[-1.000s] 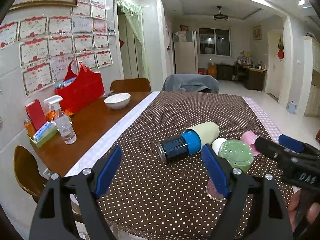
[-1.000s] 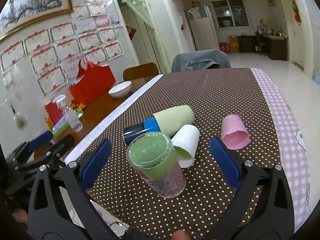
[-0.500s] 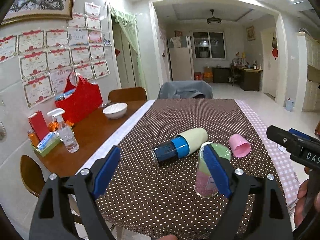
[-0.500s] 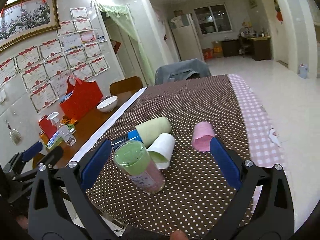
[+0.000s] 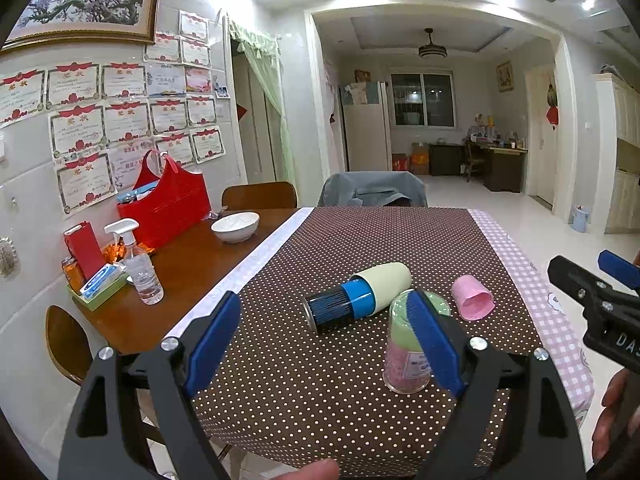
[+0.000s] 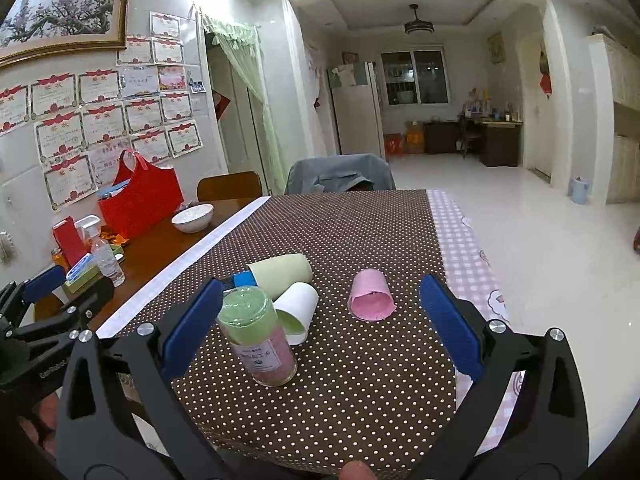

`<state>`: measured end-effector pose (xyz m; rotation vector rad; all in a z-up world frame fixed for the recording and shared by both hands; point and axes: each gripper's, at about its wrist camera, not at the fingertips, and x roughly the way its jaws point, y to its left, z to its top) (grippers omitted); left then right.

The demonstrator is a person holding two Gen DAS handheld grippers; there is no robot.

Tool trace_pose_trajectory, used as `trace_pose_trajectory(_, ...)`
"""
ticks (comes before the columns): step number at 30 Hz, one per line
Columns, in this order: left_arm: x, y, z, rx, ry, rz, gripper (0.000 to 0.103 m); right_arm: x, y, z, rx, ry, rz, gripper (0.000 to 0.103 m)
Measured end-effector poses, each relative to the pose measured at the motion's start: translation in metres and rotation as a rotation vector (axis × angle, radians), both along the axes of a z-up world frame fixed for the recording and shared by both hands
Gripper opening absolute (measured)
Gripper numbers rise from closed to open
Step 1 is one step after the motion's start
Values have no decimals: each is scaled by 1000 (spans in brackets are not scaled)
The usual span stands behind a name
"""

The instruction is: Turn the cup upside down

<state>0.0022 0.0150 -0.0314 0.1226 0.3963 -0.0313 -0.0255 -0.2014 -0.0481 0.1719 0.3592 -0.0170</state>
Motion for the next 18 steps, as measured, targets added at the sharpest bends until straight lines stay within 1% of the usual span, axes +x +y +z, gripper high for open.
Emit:
trace_pose_trajectory(7, -1, 2, 2, 5, -1, -2, 84, 0, 11, -3, -26, -1, 5, 97)
trace_pose_trajectory(18, -2, 2, 2, 4, -2, -2, 84, -1, 17, -3, -35, -5, 3, 97)
